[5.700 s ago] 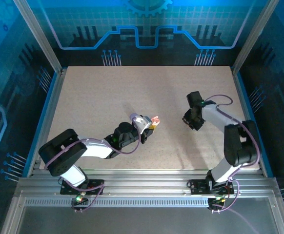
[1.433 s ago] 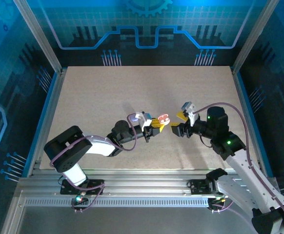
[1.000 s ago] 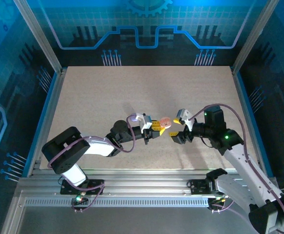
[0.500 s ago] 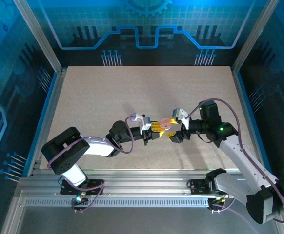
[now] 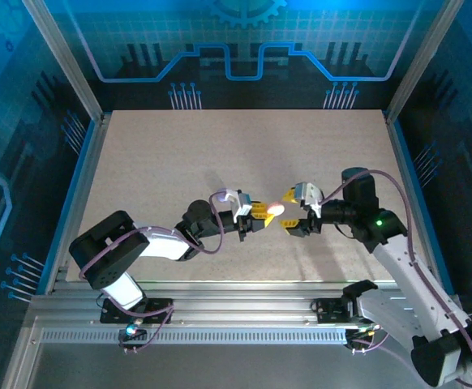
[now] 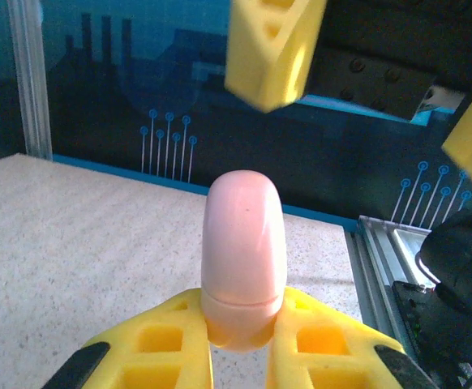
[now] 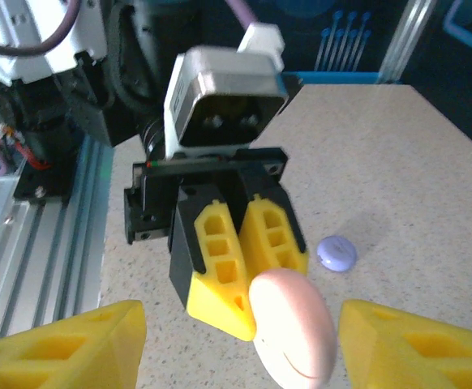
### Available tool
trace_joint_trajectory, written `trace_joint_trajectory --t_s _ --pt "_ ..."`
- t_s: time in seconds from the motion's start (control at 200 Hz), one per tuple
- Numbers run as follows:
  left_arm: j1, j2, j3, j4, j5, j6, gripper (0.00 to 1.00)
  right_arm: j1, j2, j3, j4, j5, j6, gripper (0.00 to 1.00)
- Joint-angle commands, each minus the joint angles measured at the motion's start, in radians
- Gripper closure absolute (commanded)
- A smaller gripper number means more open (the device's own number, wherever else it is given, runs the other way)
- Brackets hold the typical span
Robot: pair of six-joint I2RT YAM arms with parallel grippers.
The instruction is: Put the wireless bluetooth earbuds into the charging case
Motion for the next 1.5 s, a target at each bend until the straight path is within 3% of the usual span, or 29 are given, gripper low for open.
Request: trace_joint_trajectory --t_s 0.0,0.135,0.26,0.51,0.63,0.755,1.056,1.271,1.496 --pt "0.025 0.02 0.014 -0.059 -0.037 -0.106 0.84 -0.037 -0.023 -0.05 0.068 0.046 0.136 0.35" --pt "0.054 0.037 0.021 -0.133 -0.066 -0.298 0.84 -0.039 -0.04 -0.122 0.183 0.272 0.386 0.31" --pt "0.067 0.064 0.075 -0.323 -0.094 -0.473 0.86 -0.041 -0.02 -0.126 0.179 0.408 0.548 0.26" --pt "0.077 0.16 0.239 -0.683 -0.048 -0.698 0.87 -0.042 0.079 -0.098 0.167 0.442 0.727 0.25" --pt "0.084 0.208 0.367 -0.945 -0.023 -0.726 0.87 -0.042 0.094 -0.108 0.19 0.428 0.765 0.25" --pt "0.09 0.234 0.455 -1.105 -0.016 -0.737 0.84 -0.042 0.075 -0.115 0.189 0.422 0.762 0.25" --pt "0.112 0.302 0.574 -1.349 0.0 -0.766 0.8 -0.042 -0.002 -0.149 0.178 0.438 0.781 0.25" --pt "0.113 0.292 0.589 -1.432 -0.026 -0.748 0.61 -0.043 -0.032 -0.164 0.166 0.46 0.793 0.24" --pt "0.116 0.188 0.581 -1.537 -0.124 -0.689 0.28 -0.045 -0.034 -0.149 0.152 0.55 0.788 0.2"
